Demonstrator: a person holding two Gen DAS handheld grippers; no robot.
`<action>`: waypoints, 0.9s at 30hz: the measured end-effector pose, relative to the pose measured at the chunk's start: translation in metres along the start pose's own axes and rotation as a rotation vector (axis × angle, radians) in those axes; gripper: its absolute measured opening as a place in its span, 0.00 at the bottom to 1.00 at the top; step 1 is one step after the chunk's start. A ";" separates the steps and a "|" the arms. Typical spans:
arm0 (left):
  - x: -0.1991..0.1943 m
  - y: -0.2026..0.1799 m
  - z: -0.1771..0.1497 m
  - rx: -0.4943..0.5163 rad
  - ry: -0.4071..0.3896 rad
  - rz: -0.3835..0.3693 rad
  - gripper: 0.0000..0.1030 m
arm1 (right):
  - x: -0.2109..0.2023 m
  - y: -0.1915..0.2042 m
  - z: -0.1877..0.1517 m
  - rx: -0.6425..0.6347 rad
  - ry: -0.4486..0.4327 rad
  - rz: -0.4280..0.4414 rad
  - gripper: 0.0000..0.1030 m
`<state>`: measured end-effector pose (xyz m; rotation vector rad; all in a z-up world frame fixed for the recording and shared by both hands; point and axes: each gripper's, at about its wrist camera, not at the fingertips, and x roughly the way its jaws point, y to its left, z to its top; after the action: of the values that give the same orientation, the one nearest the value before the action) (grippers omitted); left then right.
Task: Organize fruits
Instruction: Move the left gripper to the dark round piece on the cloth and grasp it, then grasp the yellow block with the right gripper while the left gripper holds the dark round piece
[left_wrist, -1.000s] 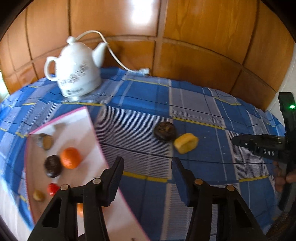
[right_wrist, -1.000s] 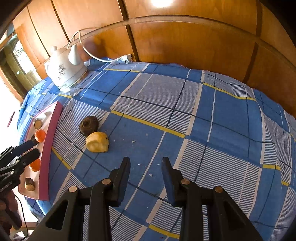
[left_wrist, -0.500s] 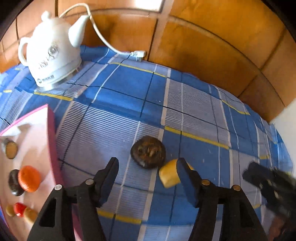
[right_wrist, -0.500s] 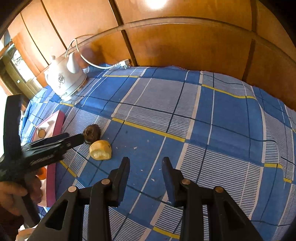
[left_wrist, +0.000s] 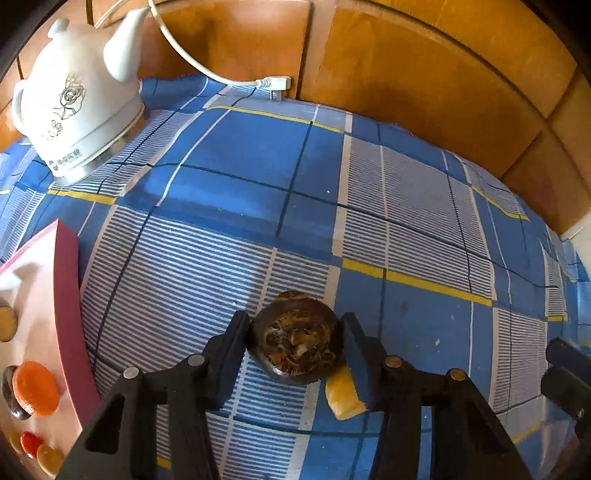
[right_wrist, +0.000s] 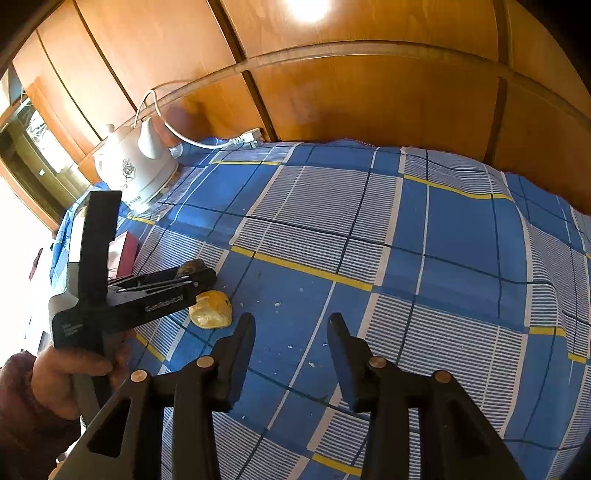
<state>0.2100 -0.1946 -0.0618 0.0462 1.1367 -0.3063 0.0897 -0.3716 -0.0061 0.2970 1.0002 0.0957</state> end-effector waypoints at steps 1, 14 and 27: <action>-0.003 0.001 -0.002 0.000 -0.005 0.004 0.49 | 0.000 0.000 0.000 -0.002 0.001 -0.001 0.40; -0.090 -0.018 -0.092 0.189 -0.206 -0.019 0.49 | 0.011 -0.007 -0.007 0.000 0.033 -0.053 0.40; -0.067 -0.031 -0.165 0.263 -0.254 -0.022 0.50 | 0.020 0.005 -0.014 -0.046 0.052 0.038 0.40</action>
<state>0.0303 -0.1787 -0.0678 0.2209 0.8407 -0.4670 0.0885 -0.3599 -0.0280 0.2724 1.0429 0.1614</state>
